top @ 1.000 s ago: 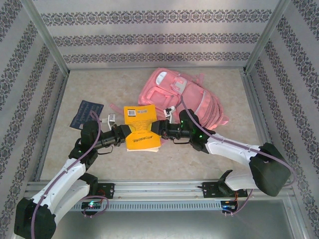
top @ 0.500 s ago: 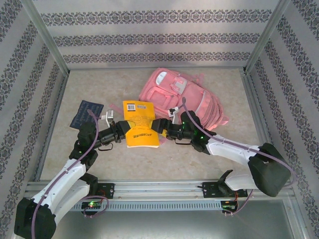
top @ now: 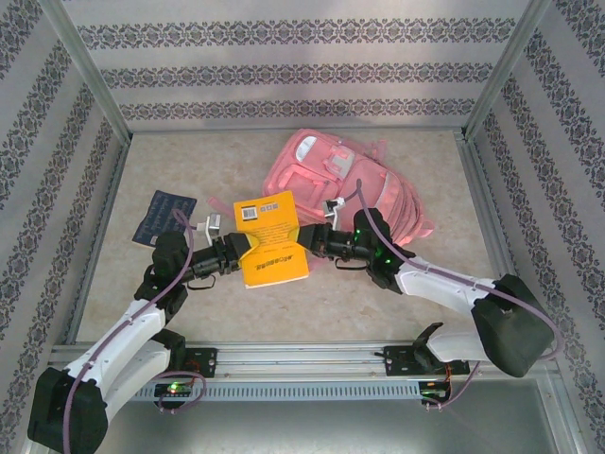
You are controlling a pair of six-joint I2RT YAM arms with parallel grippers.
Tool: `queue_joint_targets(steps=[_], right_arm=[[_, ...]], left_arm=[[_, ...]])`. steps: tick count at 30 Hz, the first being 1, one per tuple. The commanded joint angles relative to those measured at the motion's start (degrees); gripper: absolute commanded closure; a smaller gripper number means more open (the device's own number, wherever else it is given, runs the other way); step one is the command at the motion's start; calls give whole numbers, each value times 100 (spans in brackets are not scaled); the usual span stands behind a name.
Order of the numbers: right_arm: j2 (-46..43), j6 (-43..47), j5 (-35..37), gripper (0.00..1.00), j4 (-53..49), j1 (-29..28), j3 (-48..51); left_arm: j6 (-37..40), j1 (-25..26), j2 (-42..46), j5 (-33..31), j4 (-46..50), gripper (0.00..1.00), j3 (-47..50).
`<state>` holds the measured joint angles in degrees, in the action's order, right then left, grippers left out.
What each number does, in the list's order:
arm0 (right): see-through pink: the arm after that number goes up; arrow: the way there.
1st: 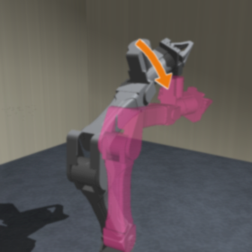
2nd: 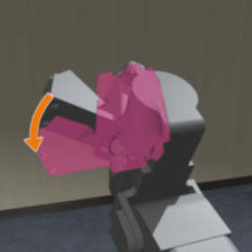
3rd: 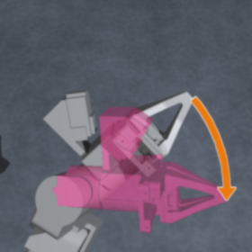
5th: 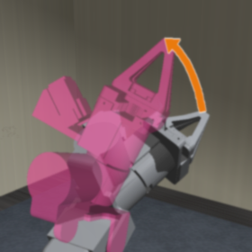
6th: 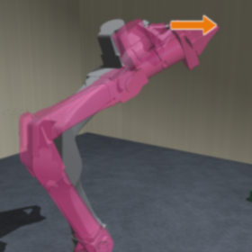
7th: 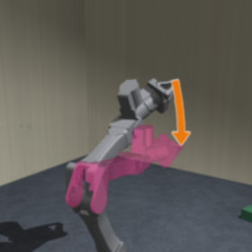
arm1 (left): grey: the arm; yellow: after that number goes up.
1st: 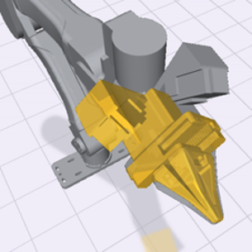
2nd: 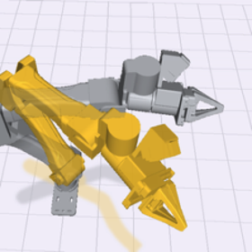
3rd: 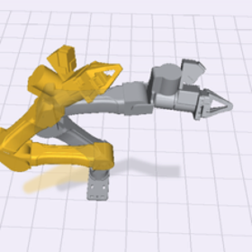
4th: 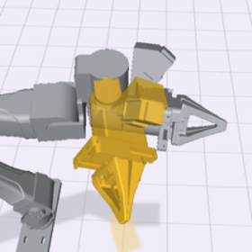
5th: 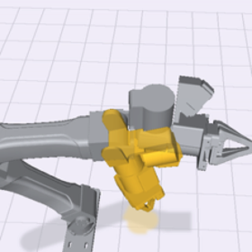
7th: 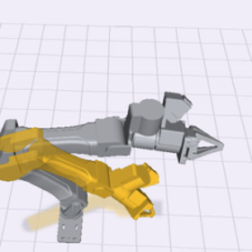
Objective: Pack the student bag
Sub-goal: Pass the book.
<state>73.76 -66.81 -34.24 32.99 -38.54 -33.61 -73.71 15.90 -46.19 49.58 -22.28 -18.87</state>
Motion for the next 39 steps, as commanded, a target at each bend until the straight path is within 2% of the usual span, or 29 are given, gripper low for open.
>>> queue_joint_targets(steps=[1, 4, 8, 13, 16, 18, 20, 21, 26, 29, 32, 35, 39], right_arm=[[-229, 294, -315, 95, -65, 97, 51], [-178, 273, -589, 97, -31, 119, 12], [-192, 244, -748, 97, -9, 121, 28], [-212, 208, -787, 97, 3, 115, 64], [-186, 163, -777, 95, 22, 94, 73], [-226, 134, -696, 83, -16, 105, 103], [-414, 75, -384, 65, -131, 119, 196], [-573, 37, -140, 56, -223, 132, 286], [-1716, -321, 1391, 29, -346, -6, 946], [-2463, -713, 2440, 22, -338, -289, 1353], [-2938, -995, 3152, 11, -136, -625, 1673], [-3009, -999, 3354, 2, -142, -919, 1477], [-2661, -1080, 3429, 2, 277, -1186, 1216]], left_arm=[[256, 7, 1, 311, -323, 59, -251], [273, 8, -109, 409, -420, 60, -349], [103, 28, -251, 396, -877, 67, -261], [39, 187, -400, 230, -1146, 65, -211], [11, 357, -564, 134, -1325, 76, -231], [-50, 396, -623, 29, -1469, 92, -218], [-133, 400, -565, -157, -1559, 100, -187], [-169, 398, -510, -284, -1560, 100, -194], [-232, 396, -23, -1111, -1238, 100, -341], [-275, 398, 204, -1608, -1098, 100, -440], [-390, 398, 264, -1958, -1180, 100, -517], [-562, 399, 230, -2241, -1362, 100, -524], [-795, 420, 191, -2537, -1565, 100, -491]])
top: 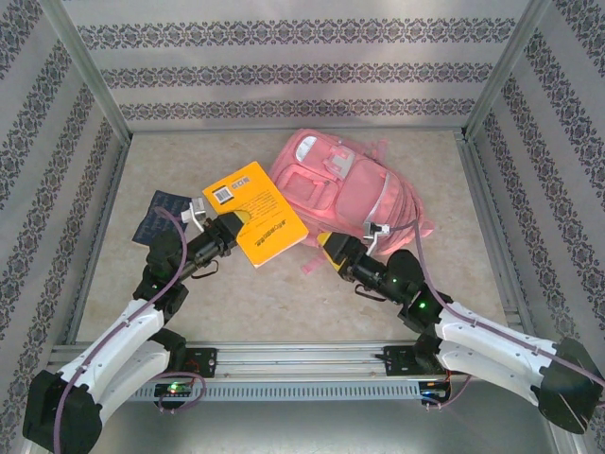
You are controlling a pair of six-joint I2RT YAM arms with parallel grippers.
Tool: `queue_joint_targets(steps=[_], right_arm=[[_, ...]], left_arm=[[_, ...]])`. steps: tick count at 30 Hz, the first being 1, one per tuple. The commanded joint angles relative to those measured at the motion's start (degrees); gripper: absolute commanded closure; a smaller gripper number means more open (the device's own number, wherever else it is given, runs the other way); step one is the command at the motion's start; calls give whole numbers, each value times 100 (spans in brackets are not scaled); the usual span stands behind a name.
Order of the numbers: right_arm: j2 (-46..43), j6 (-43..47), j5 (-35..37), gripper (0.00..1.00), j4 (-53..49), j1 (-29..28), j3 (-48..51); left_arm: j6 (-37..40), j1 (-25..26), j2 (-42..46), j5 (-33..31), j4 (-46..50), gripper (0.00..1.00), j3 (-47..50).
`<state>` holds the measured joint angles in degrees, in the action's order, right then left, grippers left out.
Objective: Pack the student bag
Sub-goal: Pass the book.
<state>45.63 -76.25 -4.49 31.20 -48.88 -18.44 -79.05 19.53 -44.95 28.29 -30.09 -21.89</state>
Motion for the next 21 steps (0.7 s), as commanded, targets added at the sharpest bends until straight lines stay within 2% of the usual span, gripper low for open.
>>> queue_joint_targets(steps=[1, 8, 16, 19, 21], right_arm=[[294, -129, 485, 2, 512, -225, -361], [1673, -80, 342, 2, 1591, -587, -996], [2451, 49, 463, 4, 1968, -718, -1604], [2536, 140, 811, 10, 1994, -743, -1627], [2606, 203, 1017, 20, 2031, -745, -1628]], left_arm=[[-339, 68, 58, -481, -889, 100, -175], [-405, 278, 40, -746, -983, 100, -193], [-471, 407, 69, -923, -1087, 100, 25], [-535, 413, 53, -955, -1113, 100, 91], [-544, 414, 23, -954, -1157, 100, 124]])
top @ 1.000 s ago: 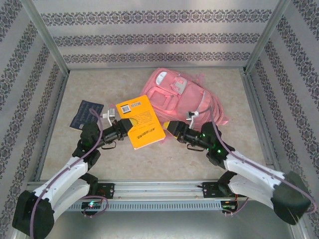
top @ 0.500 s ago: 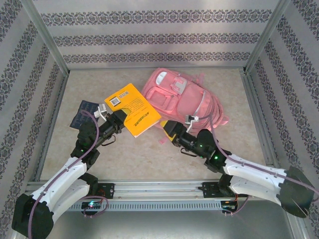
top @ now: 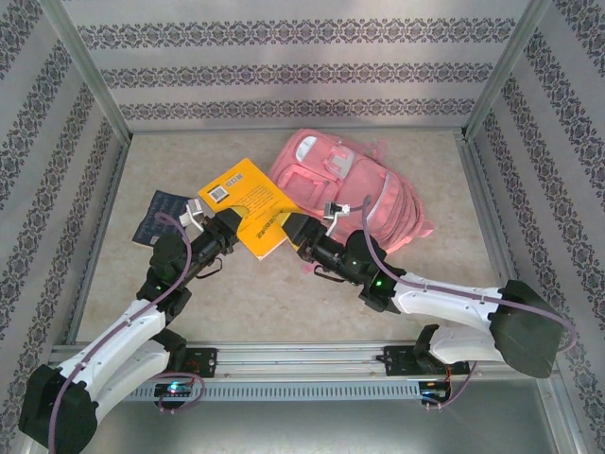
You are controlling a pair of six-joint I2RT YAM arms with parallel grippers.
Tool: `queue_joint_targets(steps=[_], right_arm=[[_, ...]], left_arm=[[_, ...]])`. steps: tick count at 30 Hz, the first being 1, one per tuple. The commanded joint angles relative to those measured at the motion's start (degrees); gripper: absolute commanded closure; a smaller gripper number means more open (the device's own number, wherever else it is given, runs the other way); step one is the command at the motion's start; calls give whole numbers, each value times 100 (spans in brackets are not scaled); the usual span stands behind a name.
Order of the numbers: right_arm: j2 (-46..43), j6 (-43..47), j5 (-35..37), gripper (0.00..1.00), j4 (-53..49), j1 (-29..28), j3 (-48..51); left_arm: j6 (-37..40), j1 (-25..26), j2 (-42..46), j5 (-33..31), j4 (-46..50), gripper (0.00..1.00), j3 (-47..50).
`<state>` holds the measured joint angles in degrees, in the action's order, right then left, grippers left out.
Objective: Pack the student bag
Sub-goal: Pass the book.
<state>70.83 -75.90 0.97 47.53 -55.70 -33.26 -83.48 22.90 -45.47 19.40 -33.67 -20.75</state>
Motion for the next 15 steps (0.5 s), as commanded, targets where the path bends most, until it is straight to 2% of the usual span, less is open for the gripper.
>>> queue_joint_targets(steps=[1, 5, 9, 14, 15], right_arm=[[133, 172, 519, 24, 461, -64, -154], [392, 173, 477, 45, 644, -72, -272], [615, 146, 443, 55, 643, -93, -361], [748, 174, 504, 62, 670, -90, -410], [759, 197, 516, 67, 655, -81, -431]], left_arm=[[-89, 79, 73, -52, -775, 100, 10], [-38, 114, 44, -57, -693, 100, 25], [12, 147, 34, -78, -667, 100, 39], [99, 199, -6, -76, -611, 100, 3], [128, 214, -14, -68, -591, 100, -3]])
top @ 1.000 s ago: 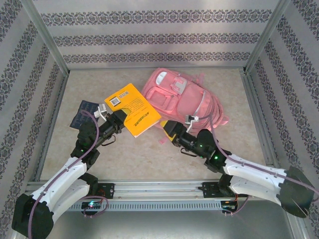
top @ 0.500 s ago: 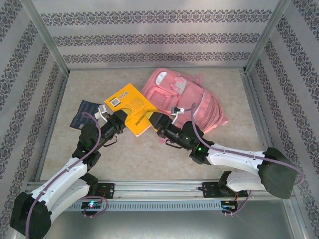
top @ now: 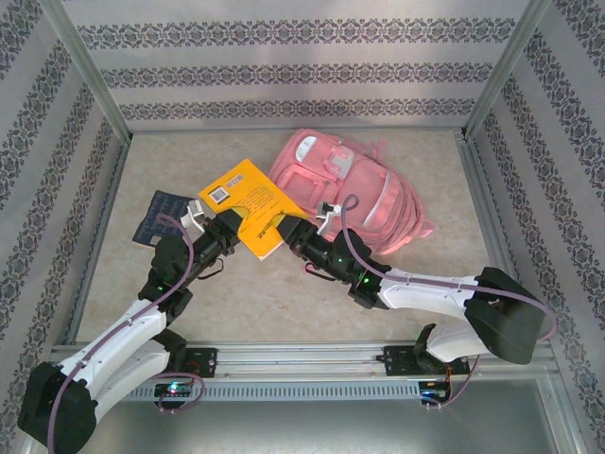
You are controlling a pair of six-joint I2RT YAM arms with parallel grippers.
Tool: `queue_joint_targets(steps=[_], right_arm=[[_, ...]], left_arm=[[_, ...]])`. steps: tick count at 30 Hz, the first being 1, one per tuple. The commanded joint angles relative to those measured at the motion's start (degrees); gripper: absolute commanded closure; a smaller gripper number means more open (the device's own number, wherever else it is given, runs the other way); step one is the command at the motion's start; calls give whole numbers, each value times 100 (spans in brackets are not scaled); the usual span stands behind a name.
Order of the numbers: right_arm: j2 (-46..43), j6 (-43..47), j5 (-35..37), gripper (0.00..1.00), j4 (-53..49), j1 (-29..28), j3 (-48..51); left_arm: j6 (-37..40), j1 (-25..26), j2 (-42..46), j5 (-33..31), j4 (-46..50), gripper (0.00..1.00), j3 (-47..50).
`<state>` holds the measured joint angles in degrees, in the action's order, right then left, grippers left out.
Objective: Pack the student bag
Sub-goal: Pass the book, then open the student bag at the top-center of the table.
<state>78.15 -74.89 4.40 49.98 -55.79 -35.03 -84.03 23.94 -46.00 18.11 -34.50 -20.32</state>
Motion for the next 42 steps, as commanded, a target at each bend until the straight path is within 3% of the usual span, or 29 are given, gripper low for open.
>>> queue_joint_targets(steps=[1, 4, 6, 9, 12, 16, 20, 25, 31, 42], right_arm=[[23, 106, 190, 72, 357, -64, -266], [-87, 101, 305, 96, 54, -14, -236], [-239, 104, 366, 100, -104, 78, -126], [-619, 129, 385, 100, -696, 325, 61], [-1327, 399, 544, 100, -1570, 681, 366], [-2485, 945, 678, 100, -2834, 1262, 649], [-3717, 1667, 721, 100, -4229, 1895, 708], [-4990, 2426, 774, 100, -5679, 2810, 578], [-5692, 3002, 1487, 100, -7117, 3449, 227], [-5731, 3799, 2510, 100, -7691, 3766, -77]], left_arm=[[200, 120, 33, 62, -482, 100, -51], [304, 146, 13, 104, -407, 100, -67], [402, 146, -7, 156, -312, 96, -94], [677, 146, -2, 245, 58, 67, -183], [1173, 146, -49, 407, 837, 48, -514], [2176, 159, -579, 721, 2160, 46, -1477], [2951, 262, -1701, 917, 3091, 45, -2545], [4091, 859, -3440, 809, 4275, 42, -4439], [5026, 1432, -5539, 547, 5751, 40, -7121], [5548, 1898, -9297, 831, 7913, 41, -12137]])
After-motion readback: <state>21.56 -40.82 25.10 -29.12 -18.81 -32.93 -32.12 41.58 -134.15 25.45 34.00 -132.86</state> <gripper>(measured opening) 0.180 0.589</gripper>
